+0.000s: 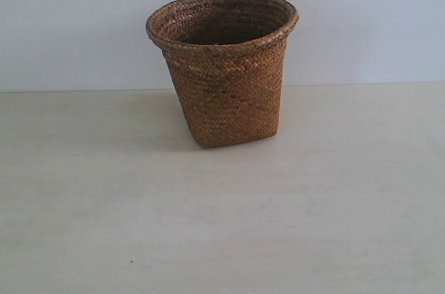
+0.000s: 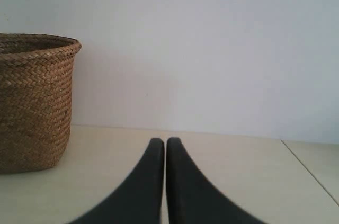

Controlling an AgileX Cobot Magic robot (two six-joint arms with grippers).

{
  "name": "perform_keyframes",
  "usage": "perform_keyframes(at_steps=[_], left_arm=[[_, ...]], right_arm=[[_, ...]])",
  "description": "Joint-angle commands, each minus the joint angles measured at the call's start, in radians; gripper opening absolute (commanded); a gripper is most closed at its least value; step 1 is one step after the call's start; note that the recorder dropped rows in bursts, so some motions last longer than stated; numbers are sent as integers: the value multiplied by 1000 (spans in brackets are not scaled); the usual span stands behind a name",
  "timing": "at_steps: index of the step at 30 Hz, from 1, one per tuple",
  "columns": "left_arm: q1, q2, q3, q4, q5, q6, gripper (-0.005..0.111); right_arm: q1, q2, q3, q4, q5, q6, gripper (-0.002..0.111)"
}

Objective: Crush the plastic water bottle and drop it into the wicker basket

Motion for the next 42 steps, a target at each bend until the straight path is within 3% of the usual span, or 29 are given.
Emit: perform_keyframes(at_steps=[1,9,42], left_arm=[[59,-72,4,-20,82,-12,4],[81,-72,4,-29,236,-12,4],[81,-72,4,-29,232,-12,4]], right_arm=[[-2,-3,4,1,-5,1,0],[-2,-3,4,1,-5,1,0],[-2,-3,4,1,-17,30,0]])
